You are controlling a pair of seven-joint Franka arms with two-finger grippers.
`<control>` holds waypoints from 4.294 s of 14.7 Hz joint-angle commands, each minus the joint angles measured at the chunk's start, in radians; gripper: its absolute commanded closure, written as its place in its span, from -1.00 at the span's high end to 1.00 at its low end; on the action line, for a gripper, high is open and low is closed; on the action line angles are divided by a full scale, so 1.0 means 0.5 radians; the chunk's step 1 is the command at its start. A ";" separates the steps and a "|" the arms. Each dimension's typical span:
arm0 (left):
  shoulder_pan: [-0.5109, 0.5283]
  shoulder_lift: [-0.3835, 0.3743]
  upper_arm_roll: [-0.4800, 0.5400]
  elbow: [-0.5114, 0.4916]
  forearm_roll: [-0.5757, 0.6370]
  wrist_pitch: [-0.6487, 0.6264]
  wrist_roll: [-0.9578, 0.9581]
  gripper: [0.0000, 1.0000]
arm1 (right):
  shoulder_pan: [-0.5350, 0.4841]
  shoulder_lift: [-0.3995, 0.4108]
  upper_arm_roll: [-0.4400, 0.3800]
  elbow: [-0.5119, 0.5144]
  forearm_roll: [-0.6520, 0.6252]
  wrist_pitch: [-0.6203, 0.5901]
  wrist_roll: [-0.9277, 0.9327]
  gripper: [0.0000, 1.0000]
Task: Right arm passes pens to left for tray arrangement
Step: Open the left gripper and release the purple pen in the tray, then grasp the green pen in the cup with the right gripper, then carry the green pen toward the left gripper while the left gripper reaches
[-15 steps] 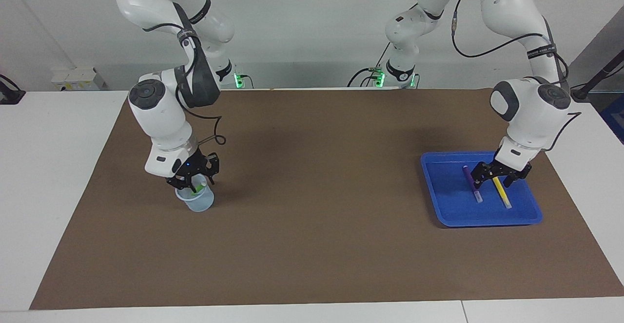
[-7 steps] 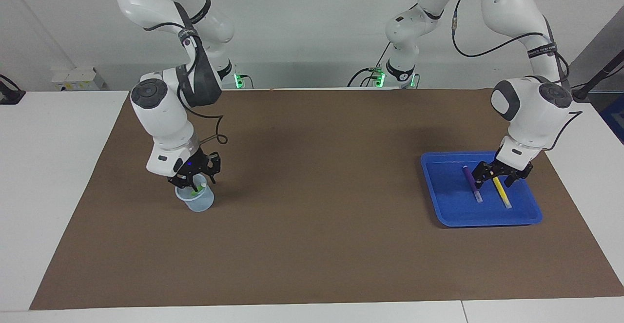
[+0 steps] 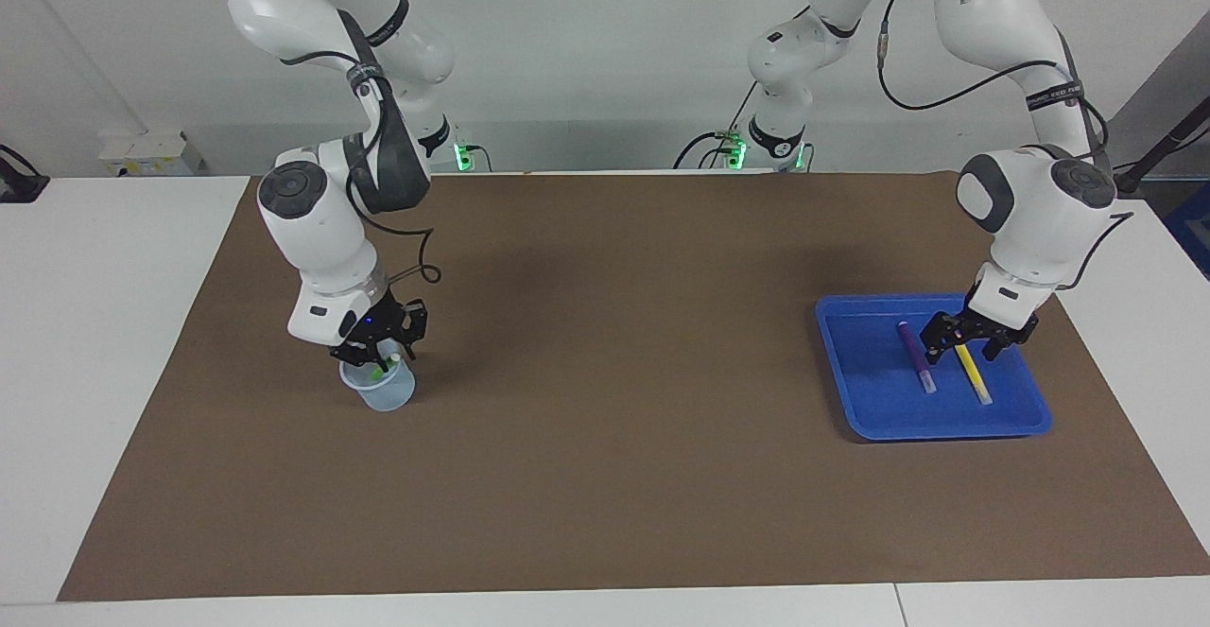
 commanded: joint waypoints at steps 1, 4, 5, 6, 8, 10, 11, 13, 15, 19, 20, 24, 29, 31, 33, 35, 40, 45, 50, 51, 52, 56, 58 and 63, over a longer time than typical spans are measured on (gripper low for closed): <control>0.031 -0.022 -0.010 0.053 0.007 -0.045 -0.091 1.00 | -0.055 -0.053 0.017 -0.054 0.046 0.015 -0.085 -0.29; 0.025 -0.031 -0.013 0.093 -0.005 -0.191 -0.247 1.00 | -0.067 -0.053 0.017 -0.061 0.046 0.012 -0.091 -0.42; 0.024 -0.031 -0.019 0.099 -0.008 -0.225 -0.318 1.00 | -0.067 -0.053 0.017 -0.061 0.046 0.012 -0.091 -0.47; 0.018 -0.034 -0.019 0.096 -0.014 -0.247 -0.403 1.00 | -0.067 -0.053 0.017 -0.054 0.046 0.012 -0.091 -0.49; 0.009 -0.050 -0.022 0.096 -0.024 -0.302 -0.475 1.00 | -0.067 -0.050 0.017 -0.051 0.046 0.018 -0.079 -0.49; 0.003 -0.068 -0.025 0.099 -0.066 -0.342 -0.563 1.00 | -0.058 -0.043 0.017 -0.039 0.046 0.024 -0.067 -0.29; -0.003 -0.080 -0.028 0.099 -0.133 -0.366 -0.606 1.00 | -0.052 -0.037 0.017 -0.033 0.046 0.039 -0.055 -0.02; -0.006 -0.099 -0.034 0.096 -0.238 -0.388 -0.686 1.00 | -0.040 -0.034 0.017 -0.033 0.046 0.082 -0.015 -0.01; -0.015 -0.120 -0.038 0.099 -0.251 -0.431 -0.778 1.00 | -0.037 -0.034 0.017 -0.039 0.046 0.110 -0.009 -0.02; -0.037 -0.139 -0.047 0.096 -0.257 -0.486 -0.883 1.00 | -0.037 -0.022 0.017 -0.054 0.046 0.153 -0.009 -0.16; -0.037 -0.142 -0.059 0.096 -0.281 -0.495 -0.901 1.00 | -0.037 -0.022 0.017 -0.054 0.046 0.150 -0.009 -0.28; -0.037 -0.154 -0.059 0.096 -0.404 -0.520 -0.941 1.00 | -0.037 -0.022 0.017 -0.054 0.046 0.132 -0.012 -0.30; -0.037 -0.172 -0.084 0.096 -0.453 -0.572 -1.033 1.00 | -0.040 -0.022 0.017 -0.054 0.046 0.150 -0.024 -0.55; -0.037 -0.182 -0.081 0.096 -0.526 -0.585 -1.033 1.00 | -0.040 -0.022 0.017 -0.054 0.043 0.153 -0.027 -0.58; -0.037 -0.188 -0.084 0.096 -0.533 -0.603 -1.033 1.00 | -0.040 -0.022 0.017 -0.054 0.043 0.153 -0.030 -0.69; -0.037 -0.209 -0.084 0.096 -0.533 -0.627 -1.036 1.00 | -0.040 -0.022 0.017 -0.054 0.043 0.150 -0.036 -0.91; -0.040 -0.228 -0.087 0.096 -0.637 -0.658 -1.146 1.00 | -0.061 -0.025 0.017 -0.027 0.043 0.113 -0.171 -1.00; -0.040 -0.243 -0.117 0.096 -0.671 -0.689 -1.269 1.00 | -0.043 -0.102 0.017 0.230 0.040 -0.291 -0.275 -1.00; -0.034 -0.274 -0.114 0.096 -0.818 -0.753 -1.330 1.00 | -0.040 -0.322 0.163 0.326 0.043 -0.411 -0.282 -1.00; -0.028 -0.277 -0.117 0.096 -0.879 -0.784 -1.386 1.00 | -0.040 -0.326 0.197 0.369 0.046 -0.418 -0.273 -1.00; -0.025 -0.292 -0.114 0.096 -0.968 -0.817 -1.444 1.00 | -0.037 -0.326 0.216 0.405 0.046 -0.427 -0.263 -1.00; -0.025 -0.332 -0.114 0.087 -1.522 -0.952 -1.949 1.00 | 0.006 -0.307 0.241 0.467 0.232 -0.396 -0.009 -1.00; -0.034 -0.335 -0.117 0.087 -1.768 -0.992 -2.207 1.00 | 0.085 -0.304 0.244 0.473 0.353 -0.356 0.226 -1.00; -0.037 -0.332 -0.258 0.081 -2.057 -0.971 -2.650 1.00 | 0.319 -0.286 0.244 0.467 0.460 -0.142 0.858 -1.00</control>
